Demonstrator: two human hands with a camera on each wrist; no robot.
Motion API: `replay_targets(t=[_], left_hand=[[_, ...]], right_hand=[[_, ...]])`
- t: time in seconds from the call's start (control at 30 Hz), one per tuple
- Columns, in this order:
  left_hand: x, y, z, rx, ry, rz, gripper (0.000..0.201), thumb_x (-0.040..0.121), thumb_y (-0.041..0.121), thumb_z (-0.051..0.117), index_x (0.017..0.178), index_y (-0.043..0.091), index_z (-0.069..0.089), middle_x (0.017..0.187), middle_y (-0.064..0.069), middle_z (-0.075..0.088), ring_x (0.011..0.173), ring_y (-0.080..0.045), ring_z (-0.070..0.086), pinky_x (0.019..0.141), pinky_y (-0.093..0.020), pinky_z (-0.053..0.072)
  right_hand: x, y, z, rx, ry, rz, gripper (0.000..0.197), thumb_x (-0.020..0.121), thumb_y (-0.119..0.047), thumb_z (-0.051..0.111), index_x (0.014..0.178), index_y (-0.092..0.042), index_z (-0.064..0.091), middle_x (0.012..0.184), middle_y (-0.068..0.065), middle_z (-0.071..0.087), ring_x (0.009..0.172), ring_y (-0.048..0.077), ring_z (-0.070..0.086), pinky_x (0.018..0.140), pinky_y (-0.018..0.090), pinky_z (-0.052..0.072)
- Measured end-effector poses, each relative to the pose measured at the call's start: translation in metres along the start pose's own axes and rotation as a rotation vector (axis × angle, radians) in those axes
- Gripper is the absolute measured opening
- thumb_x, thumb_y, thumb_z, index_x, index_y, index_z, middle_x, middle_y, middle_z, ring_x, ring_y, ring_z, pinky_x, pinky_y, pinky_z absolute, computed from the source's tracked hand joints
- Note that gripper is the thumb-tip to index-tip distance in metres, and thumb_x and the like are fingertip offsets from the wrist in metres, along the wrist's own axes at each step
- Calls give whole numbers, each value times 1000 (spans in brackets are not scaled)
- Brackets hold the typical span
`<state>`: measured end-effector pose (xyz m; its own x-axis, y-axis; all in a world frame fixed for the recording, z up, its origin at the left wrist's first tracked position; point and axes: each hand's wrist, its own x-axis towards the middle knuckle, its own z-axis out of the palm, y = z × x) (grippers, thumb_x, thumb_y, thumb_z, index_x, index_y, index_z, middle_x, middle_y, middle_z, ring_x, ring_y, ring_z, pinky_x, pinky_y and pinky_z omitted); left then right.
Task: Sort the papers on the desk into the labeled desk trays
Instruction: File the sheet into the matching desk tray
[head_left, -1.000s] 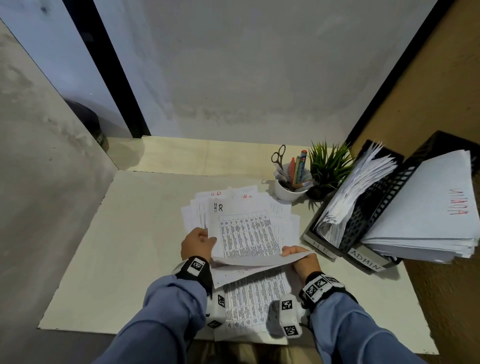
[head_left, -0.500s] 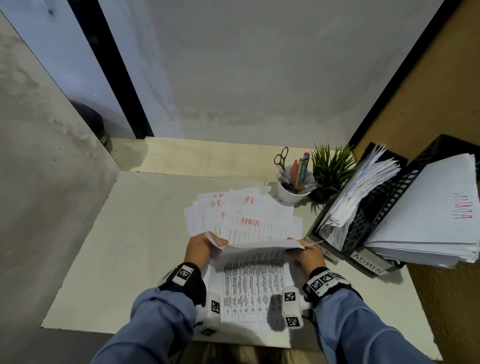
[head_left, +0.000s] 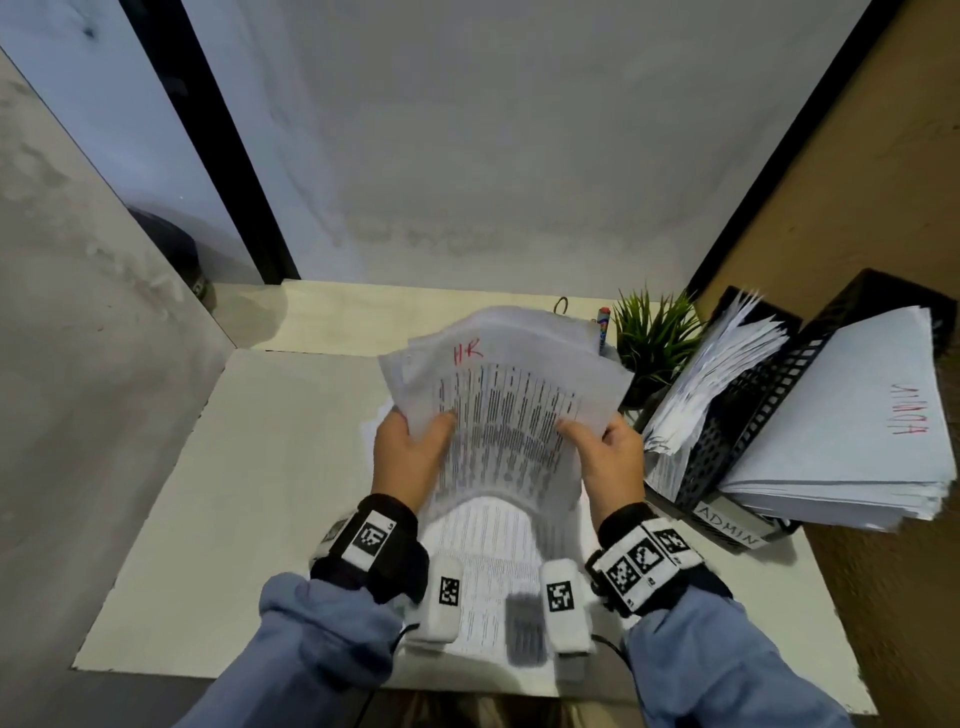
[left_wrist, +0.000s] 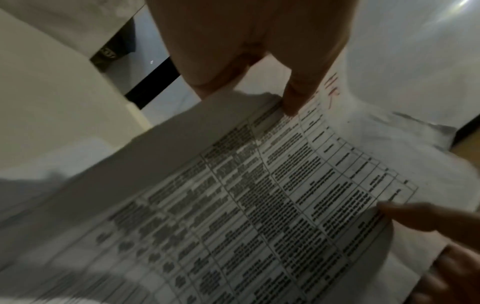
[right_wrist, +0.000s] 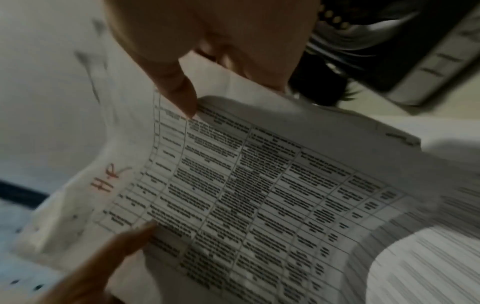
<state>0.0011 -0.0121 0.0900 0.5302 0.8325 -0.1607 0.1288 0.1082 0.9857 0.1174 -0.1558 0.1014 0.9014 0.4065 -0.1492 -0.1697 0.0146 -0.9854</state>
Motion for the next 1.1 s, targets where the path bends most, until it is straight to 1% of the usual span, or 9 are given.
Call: replay_targets(t=[0.13,0.23,0.33,0.47,0.6,0.8,0.93,1.0,1.1], left_hand=[[-7,0,-3,98,-11,51,6,86,15,63,92,13,61,85,-5,69,77,-16,66,70,-31,55],[-20,-34,-12,341,-115,-62,17,88,26,60,94,10,63,84,-7,70,81,-26,69,73,-39,57],[-32,-61,-21,296,-109,-194,32,79,37,62,97,12,66,87,-7,72,84,-27,69,79,-44,57],[-26,-31,-18,258,-13,-88,8,85,19,67,93,16,66,77,1,68,70,-15,65,65,-27,54],[-9,38,1,361,-82,200,14,85,19,67,77,30,62,65,-4,65,53,-14,59,50,-28,52],[10,128,56,494,-298,422,14,82,9,62,95,12,65,71,-13,68,56,-24,66,49,-29,56],[18,156,102,660,-389,521,8,77,11,63,85,12,62,69,-5,65,62,-21,64,58,-32,54],[20,161,126,765,-401,554,11,78,14,64,79,18,54,66,4,55,61,-16,54,56,-26,43],[22,159,159,875,-433,579,9,81,16,64,86,15,56,75,2,54,68,-17,51,60,-22,36]], right_hand=[[-13,3,5,-20,31,-61,20,83,9,58,96,-6,60,76,-2,64,68,4,63,59,13,50],[-28,35,7,-143,8,157,15,86,3,54,84,-11,59,73,1,58,75,24,60,54,19,50],[-36,38,4,-89,-24,320,15,90,1,51,104,-2,56,83,5,61,74,17,61,51,11,50],[-18,3,-5,-353,-23,-30,11,91,-8,54,93,-9,64,79,1,63,70,14,60,58,17,49],[23,-41,-29,-648,324,-320,36,89,-31,59,121,-17,54,114,0,56,99,11,55,87,28,49],[84,-43,-74,-763,503,355,112,72,-43,75,148,-5,3,151,21,18,136,37,25,107,48,29],[95,-28,-98,-433,378,459,40,75,-11,59,109,11,55,84,20,59,72,30,58,64,34,46],[93,-25,-107,-442,383,375,12,71,-10,48,78,-1,52,69,14,51,60,27,52,57,34,43],[91,-32,-117,-478,373,238,6,75,-7,42,79,-8,48,71,10,49,59,25,48,57,32,41]])
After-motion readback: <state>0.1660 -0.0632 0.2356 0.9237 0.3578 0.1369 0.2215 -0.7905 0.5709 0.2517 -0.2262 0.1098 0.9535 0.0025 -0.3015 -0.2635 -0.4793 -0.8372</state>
